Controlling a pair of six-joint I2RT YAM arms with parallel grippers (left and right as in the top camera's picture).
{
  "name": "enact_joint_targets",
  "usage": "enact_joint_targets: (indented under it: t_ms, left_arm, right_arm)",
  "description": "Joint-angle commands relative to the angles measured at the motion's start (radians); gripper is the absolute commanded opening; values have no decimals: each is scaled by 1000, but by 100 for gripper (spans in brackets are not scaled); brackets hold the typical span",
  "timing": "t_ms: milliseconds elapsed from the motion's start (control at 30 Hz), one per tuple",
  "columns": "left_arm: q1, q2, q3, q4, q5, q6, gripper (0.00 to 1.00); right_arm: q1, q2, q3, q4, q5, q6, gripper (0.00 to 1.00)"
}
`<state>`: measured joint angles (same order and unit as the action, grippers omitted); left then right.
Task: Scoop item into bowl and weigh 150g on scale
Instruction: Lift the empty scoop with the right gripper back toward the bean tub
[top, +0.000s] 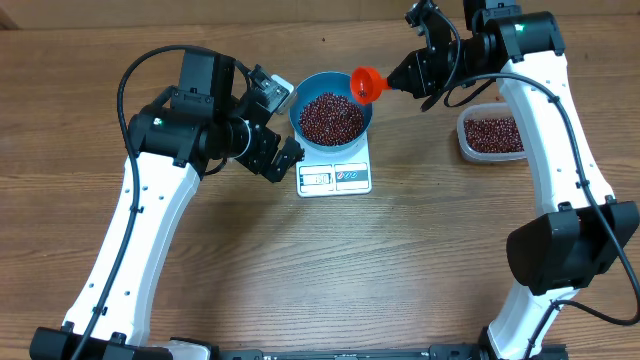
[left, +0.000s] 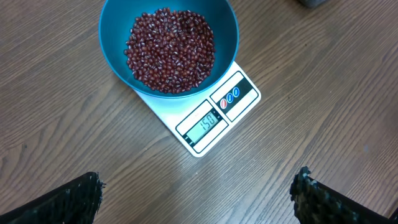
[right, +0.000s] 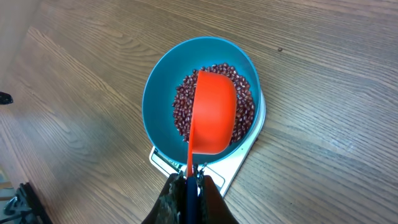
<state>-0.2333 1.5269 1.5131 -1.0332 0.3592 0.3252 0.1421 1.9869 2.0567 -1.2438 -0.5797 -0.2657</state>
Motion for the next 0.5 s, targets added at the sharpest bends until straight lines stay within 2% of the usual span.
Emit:
enact_joint_targets:
  t_ms: [0,467]
  left_arm:
    - [4,-22,-5,-3,-4,19,100]
    - [4,-21,-5,-3,-4,19,100]
  right_arm:
    - [0,-42,27,-3,-21,0,4]
    - [0,-42,27,-13,-29,0,4]
